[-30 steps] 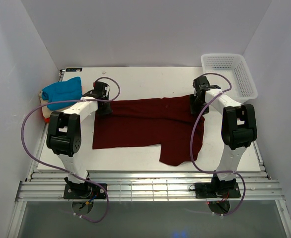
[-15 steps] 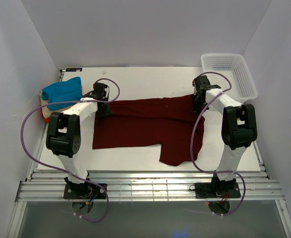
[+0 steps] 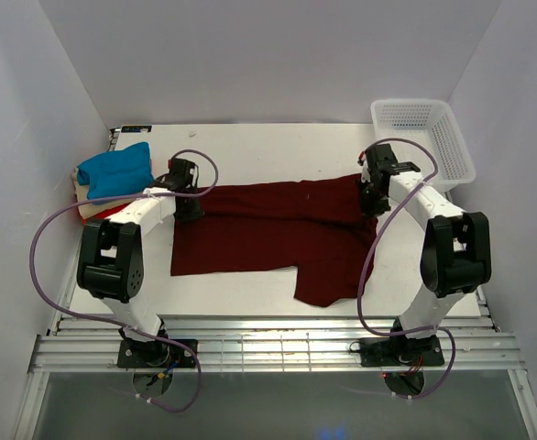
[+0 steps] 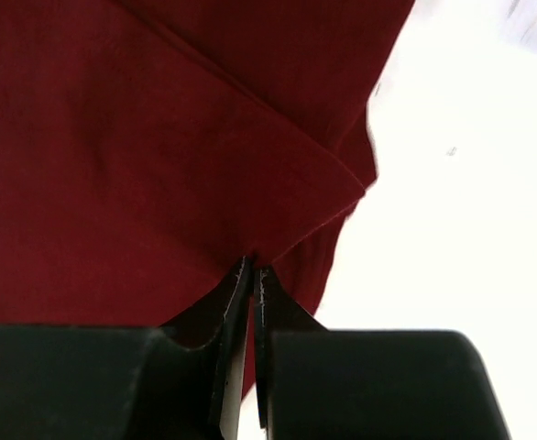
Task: Fold and stack the t-shirts
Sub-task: Fold the flattened tshirt in 1/3 of the way
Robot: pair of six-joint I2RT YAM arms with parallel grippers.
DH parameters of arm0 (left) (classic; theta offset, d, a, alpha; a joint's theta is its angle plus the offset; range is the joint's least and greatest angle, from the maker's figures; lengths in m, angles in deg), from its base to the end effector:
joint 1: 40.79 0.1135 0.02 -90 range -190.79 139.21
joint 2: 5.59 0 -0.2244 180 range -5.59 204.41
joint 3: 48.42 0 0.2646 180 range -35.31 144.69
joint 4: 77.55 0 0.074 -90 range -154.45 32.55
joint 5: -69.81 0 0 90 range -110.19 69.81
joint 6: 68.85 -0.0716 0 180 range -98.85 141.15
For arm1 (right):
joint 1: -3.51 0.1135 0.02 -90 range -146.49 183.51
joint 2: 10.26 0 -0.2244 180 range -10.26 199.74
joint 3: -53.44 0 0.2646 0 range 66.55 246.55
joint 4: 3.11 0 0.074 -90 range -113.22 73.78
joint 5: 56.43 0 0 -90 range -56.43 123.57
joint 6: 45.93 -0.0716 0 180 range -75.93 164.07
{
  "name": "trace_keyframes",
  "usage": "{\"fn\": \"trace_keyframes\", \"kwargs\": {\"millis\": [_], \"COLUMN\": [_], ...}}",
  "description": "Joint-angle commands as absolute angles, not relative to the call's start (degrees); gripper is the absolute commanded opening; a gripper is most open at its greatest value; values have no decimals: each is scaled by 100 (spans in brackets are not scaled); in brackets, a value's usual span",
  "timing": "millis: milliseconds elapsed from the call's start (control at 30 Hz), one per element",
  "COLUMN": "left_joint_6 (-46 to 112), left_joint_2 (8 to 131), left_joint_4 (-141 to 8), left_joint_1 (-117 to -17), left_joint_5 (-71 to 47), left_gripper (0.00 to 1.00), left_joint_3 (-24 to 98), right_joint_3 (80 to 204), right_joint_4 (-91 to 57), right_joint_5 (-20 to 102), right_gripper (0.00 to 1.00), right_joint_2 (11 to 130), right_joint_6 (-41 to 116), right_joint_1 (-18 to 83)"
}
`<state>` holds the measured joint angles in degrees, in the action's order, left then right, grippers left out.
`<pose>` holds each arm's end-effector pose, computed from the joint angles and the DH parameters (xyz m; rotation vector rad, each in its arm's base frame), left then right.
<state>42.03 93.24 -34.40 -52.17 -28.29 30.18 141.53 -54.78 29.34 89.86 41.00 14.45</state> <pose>0.3624 -0.0627 0.1142 -0.2644 2.6443 0.0061 0.3767 0.0674 0.1489 -0.1607 2.6725 -0.0219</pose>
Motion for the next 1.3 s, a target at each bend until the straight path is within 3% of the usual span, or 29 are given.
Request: {"fn": "trace_keyframes", "kwargs": {"millis": [0, 333, 467, 667, 933, 1267], "left_joint_6": [4224, 4338, 4426, 4330, 4101, 4031], "left_joint_2": [8881, 8556, 8169, 8300, 9503, 10128], "left_joint_4": [-3412, -3263, -3640, -4080, -4256, -4362], "left_joint_1": [-5213, -5213, -5204, -5213, -5204, -5204], "left_joint_5": [-2854, -3047, -3170, -3460, -3461, -3338], "left_gripper": [32, 28, 27, 37, 39, 39], "left_joint_3": [2842, 2639, 2490, 2831, 3429, 3781], "right_joint_3": [13714, 12852, 12781, 13710, 14222, 14670], "right_joint_4": [-6060, -6552, -6403, -6289, -5762, -5059], "right_joint_5": [3199, 3296, 3296, 3655, 4218, 4561], "right_gripper": [8, 8, 28, 44, 45, 45], "right_joint_2": [8625, 8405, 8169, 7878, 8377, 9336], "right_joint_6": [4029, 3871, 3932, 4012, 3994, 3977], "right_joint_1": [1502, 1626, 1661, 1670, 1678, 1670]}}
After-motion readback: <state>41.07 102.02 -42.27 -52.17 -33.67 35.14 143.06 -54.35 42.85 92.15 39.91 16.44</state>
